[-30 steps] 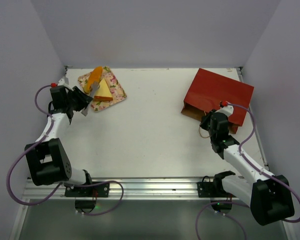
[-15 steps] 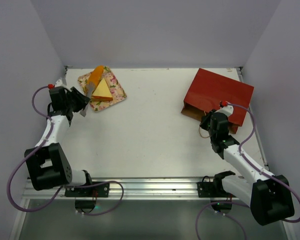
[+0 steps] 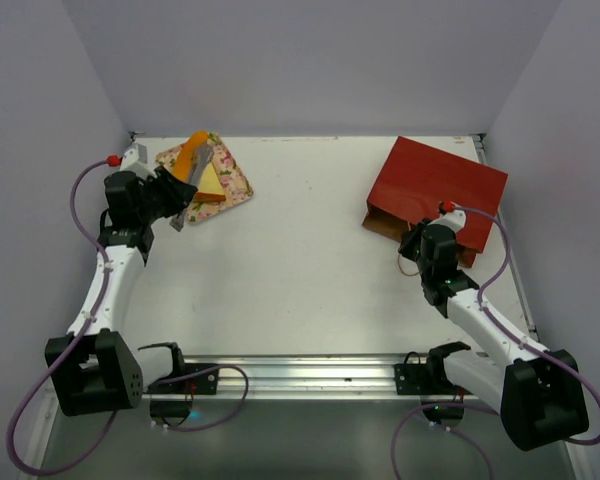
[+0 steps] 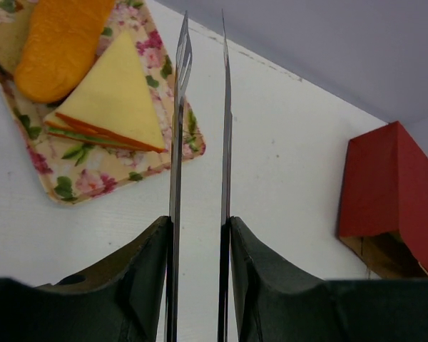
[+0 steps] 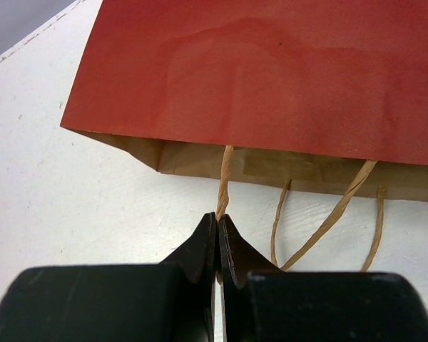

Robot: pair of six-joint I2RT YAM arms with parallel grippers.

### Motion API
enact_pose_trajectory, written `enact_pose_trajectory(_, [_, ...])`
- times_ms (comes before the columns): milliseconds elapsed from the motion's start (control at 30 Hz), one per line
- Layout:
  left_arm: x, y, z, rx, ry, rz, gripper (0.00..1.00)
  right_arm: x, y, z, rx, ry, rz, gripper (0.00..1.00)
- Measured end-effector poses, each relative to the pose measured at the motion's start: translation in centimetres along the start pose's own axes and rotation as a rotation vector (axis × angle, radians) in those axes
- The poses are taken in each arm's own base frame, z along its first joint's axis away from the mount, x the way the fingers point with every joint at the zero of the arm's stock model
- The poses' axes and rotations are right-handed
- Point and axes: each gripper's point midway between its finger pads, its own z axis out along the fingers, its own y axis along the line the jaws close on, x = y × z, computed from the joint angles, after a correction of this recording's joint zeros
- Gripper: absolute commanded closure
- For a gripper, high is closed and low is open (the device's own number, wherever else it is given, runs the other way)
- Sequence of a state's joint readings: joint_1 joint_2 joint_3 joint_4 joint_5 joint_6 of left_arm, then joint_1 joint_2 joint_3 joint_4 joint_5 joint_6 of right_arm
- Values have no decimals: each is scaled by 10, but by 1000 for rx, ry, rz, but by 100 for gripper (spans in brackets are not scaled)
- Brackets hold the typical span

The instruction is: Take the fake bread out of the paper bag

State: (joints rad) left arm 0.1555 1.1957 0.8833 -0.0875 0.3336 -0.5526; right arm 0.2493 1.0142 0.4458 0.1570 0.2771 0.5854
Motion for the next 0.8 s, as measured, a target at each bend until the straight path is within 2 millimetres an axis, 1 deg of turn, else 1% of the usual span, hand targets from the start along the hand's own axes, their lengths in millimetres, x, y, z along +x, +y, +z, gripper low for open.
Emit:
enact_pose_trajectory(67, [7, -17, -2, 46, 9, 21, 59, 0, 1, 0, -7, 4, -2, 100])
enact_pose_trajectory(133, [21, -35, -2, 94, 32, 44, 60, 0, 2, 0, -8, 3, -2, 100])
enact_pose_trajectory(200, [46, -58, 0, 148, 78, 77, 60, 0, 2, 0, -10, 3, -2, 100])
enact_pose_trajectory(300, [99, -96, -2, 242, 172, 139, 60, 0, 3, 0, -12, 3, -4, 100])
enact_pose_trajectory(333, [111, -103, -4, 262, 193, 151, 60, 0, 3, -1, -14, 4, -5, 100])
enact_pose_trajectory(367, [127, -110, -6, 280, 219, 169, 60, 0, 3, -1, -16, 4, -7, 100])
enact_pose_trajectory(467, [153, -116, -7, 291, 258, 193, 60, 1, 5, -1, -28, 12, -10, 100])
enact_pose_trajectory(633, [177, -122, -6, 288, 245, 231, 60, 1, 7, -2, -38, 14, -16, 100])
enact_pose_trajectory(800, [206, -139, -12, 333, 249, 280, 61, -1, 12, -2, -68, 12, -17, 100])
